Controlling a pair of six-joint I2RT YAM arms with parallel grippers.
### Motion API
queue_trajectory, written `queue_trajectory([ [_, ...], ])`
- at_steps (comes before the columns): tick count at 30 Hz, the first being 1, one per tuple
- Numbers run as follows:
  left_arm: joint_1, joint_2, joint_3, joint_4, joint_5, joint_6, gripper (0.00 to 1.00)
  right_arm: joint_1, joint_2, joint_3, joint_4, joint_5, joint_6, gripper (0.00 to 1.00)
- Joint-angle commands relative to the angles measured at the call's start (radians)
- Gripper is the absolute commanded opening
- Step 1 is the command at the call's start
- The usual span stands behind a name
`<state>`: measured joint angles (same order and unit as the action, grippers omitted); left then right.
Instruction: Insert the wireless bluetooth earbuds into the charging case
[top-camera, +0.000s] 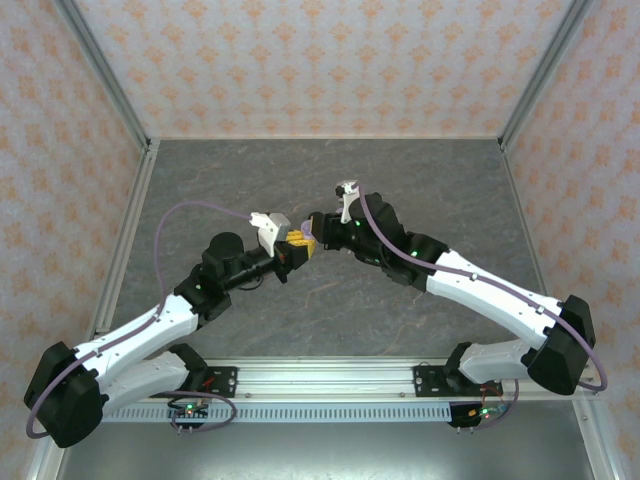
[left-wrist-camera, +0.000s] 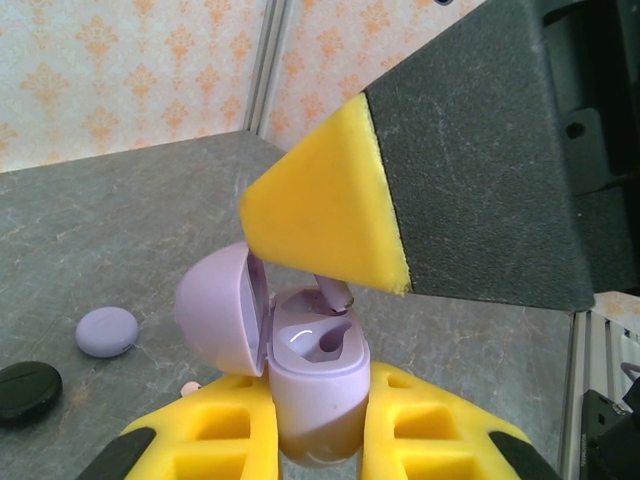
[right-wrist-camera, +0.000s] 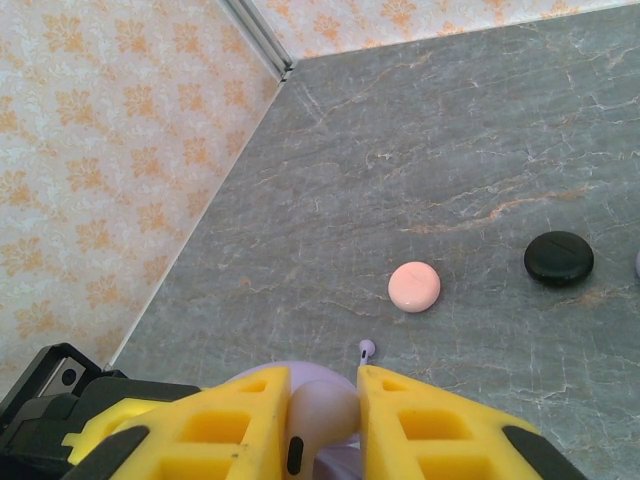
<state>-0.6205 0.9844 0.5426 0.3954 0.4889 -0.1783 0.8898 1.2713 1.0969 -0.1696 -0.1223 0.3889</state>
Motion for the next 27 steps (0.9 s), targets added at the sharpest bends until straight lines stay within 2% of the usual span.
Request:
queue_trajectory([
  [1, -0.005, -0.007, 0.045, 0.070, -0.024, -0.013, 0.00, 0.009, 0.006, -0.009, 0.019, 0.002, 0.003, 0.24],
  [27, -0.006, 0.005, 0.044, 0.044, -0.091, -0.023, 0.00, 0.011, -0.045, -0.064, -0.003, 0.019, 0.031, 0.24],
])
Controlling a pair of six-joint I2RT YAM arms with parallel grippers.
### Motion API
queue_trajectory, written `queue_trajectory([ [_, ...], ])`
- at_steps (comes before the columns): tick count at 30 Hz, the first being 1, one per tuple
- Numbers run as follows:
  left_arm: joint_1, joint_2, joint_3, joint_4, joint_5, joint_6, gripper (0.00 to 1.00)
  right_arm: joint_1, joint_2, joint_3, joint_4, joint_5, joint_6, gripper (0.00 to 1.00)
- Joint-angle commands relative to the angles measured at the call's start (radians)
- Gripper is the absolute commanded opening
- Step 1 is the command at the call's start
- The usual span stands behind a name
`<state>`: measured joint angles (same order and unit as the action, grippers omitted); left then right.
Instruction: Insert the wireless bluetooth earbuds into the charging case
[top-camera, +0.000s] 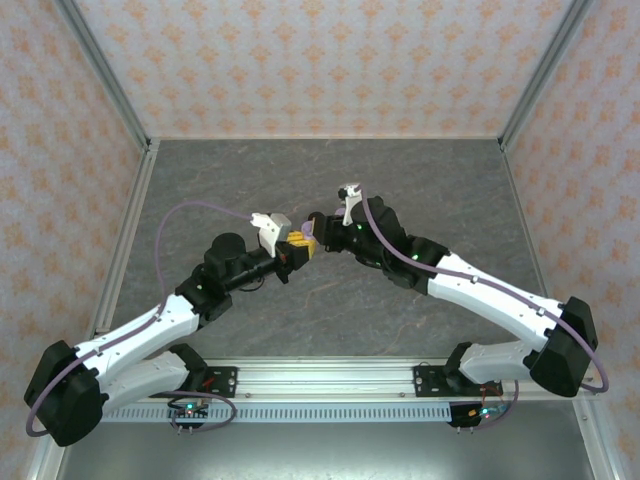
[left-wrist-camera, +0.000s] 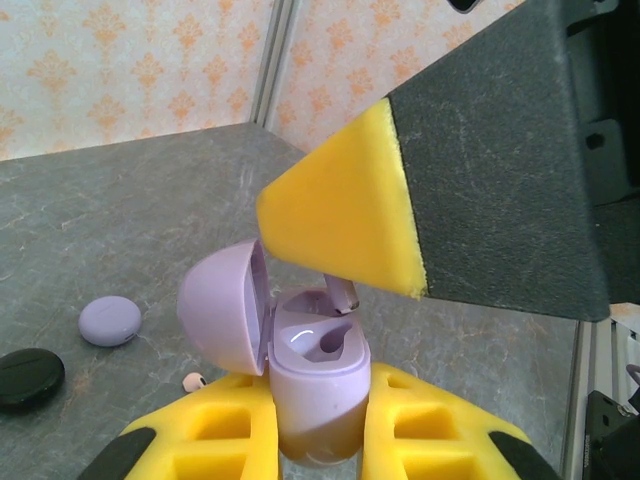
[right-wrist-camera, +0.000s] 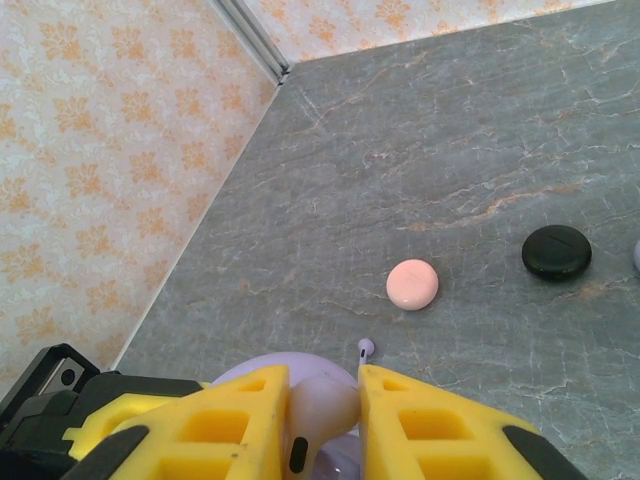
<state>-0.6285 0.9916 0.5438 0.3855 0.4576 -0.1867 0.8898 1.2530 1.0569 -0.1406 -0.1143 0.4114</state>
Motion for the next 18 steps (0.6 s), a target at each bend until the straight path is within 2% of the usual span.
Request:
queue_trajectory([
  [1, 0.003, -0.002, 0.044, 0.052, -0.062, -0.013, 0.00, 0.011, -0.029, -0.024, -0.031, 0.011, 0.009, 0.24],
  [18, 0.003, 0.005, 0.045, 0.035, -0.034, -0.007, 0.00, 0.011, -0.038, 0.021, -0.020, 0.062, -0.030, 0.24],
])
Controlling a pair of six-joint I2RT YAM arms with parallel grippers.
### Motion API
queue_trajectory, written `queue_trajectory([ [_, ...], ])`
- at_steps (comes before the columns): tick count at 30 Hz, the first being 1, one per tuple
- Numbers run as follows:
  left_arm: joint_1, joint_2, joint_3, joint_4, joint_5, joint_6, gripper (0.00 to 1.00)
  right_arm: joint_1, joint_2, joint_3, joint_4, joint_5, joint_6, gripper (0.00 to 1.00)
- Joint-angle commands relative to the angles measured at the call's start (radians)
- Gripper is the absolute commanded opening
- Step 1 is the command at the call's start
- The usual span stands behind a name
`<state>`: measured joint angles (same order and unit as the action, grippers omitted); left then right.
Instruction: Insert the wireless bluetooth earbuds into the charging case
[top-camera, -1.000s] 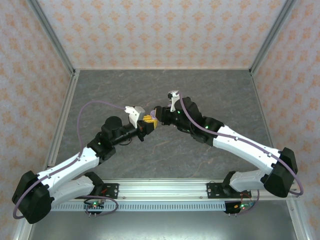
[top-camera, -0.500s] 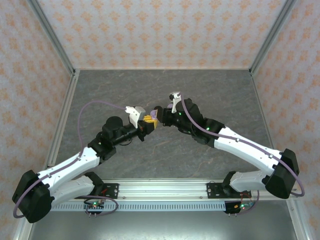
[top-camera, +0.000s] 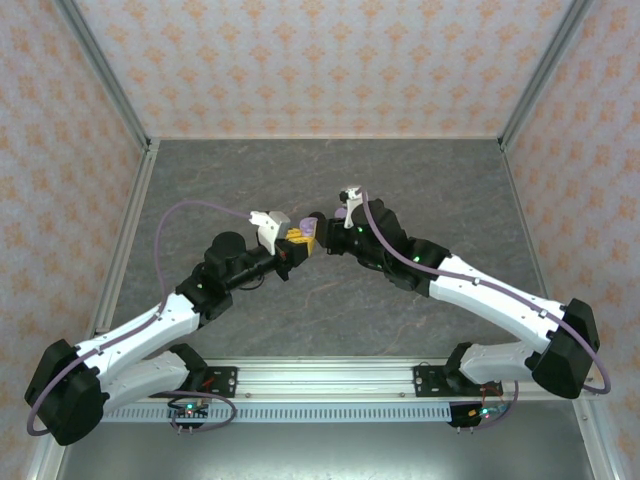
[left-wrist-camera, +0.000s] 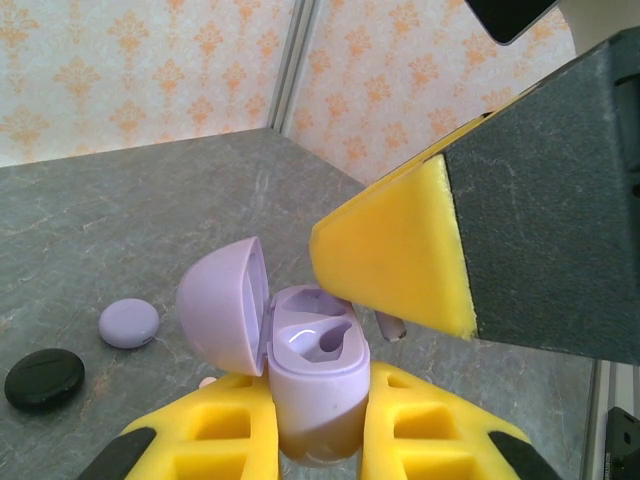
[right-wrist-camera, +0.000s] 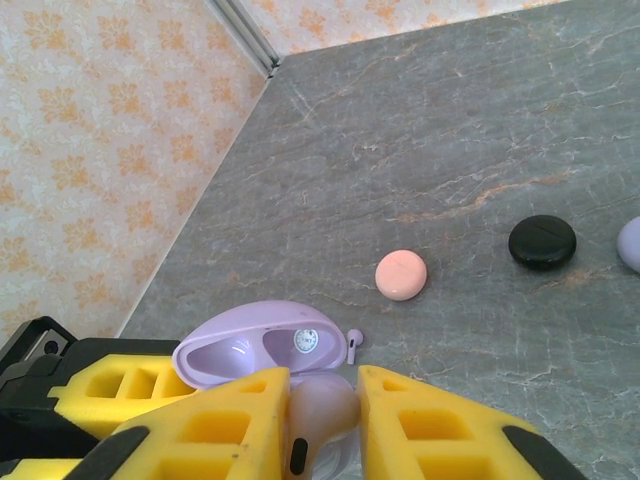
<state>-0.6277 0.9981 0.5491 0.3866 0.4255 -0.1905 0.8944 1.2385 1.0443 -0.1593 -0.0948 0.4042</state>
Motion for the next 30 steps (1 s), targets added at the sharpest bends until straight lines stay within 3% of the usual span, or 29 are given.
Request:
queue_trajectory([
  [1, 0.002, -0.003, 0.040, 0.032, 0.000, -0.006, 0.00, 0.006, -0.021, 0.037, 0.003, 0.045, -0.027, 0.24],
  [13, 0.001, -0.002, 0.052, 0.028, -0.004, -0.053, 0.00, 0.006, 0.055, 0.078, 0.075, 0.046, -0.043, 0.24],
  [30, 0.002, -0.006, 0.051, 0.053, -0.006, -0.068, 0.00, 0.008, 0.081, 0.091, 0.030, -0.013, -0.021, 0.24],
])
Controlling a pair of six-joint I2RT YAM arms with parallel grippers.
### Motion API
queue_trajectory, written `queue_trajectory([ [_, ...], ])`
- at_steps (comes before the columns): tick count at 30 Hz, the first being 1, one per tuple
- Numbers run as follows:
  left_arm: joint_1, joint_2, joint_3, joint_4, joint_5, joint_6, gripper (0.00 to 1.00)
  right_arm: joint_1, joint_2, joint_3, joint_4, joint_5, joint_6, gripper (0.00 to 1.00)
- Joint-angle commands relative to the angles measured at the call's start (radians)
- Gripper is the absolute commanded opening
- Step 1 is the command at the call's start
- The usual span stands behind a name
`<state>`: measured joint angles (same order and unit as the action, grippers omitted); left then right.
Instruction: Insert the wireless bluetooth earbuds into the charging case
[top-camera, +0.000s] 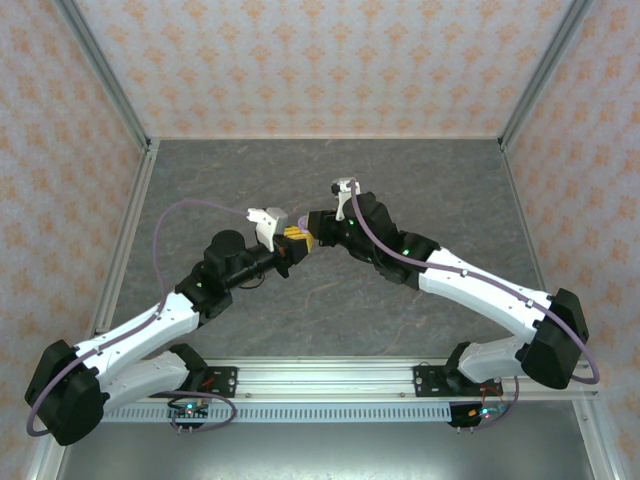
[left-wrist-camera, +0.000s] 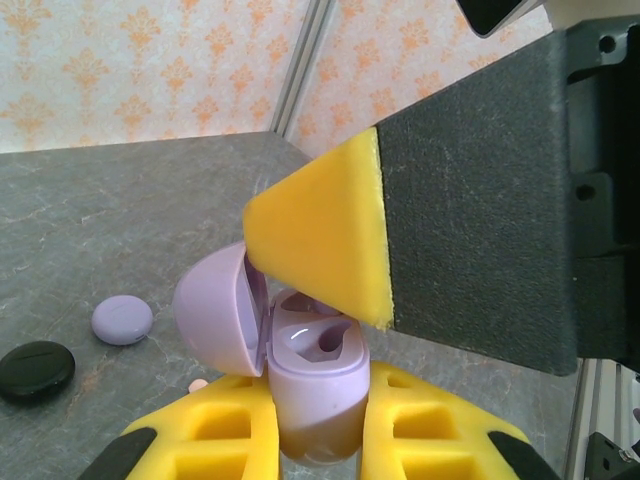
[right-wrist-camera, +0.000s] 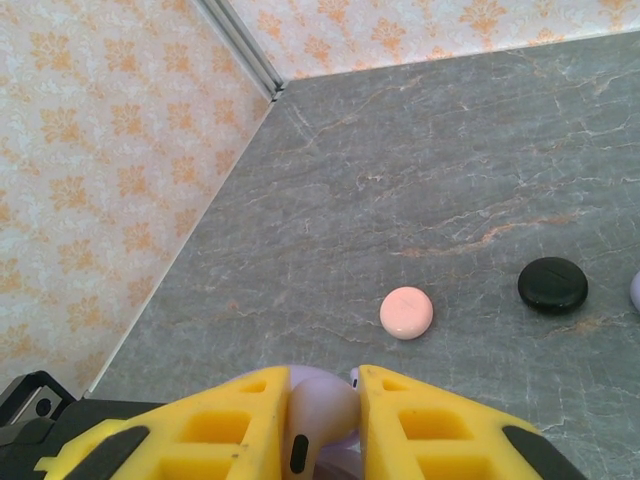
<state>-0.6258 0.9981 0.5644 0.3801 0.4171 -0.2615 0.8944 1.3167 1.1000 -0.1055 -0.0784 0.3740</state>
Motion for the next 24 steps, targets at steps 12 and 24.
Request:
queue_trajectory([
  [12, 0.000, -0.023, 0.007, 0.097, 0.018, 0.049, 0.00, 0.008, 0.003, 0.068, -0.077, -0.083, 0.037, 0.31],
  [24, 0.000, -0.072, -0.041, 0.111, 0.034, 0.099, 0.00, -0.012, -0.033, 0.216, -0.254, -0.003, -0.052, 0.60],
])
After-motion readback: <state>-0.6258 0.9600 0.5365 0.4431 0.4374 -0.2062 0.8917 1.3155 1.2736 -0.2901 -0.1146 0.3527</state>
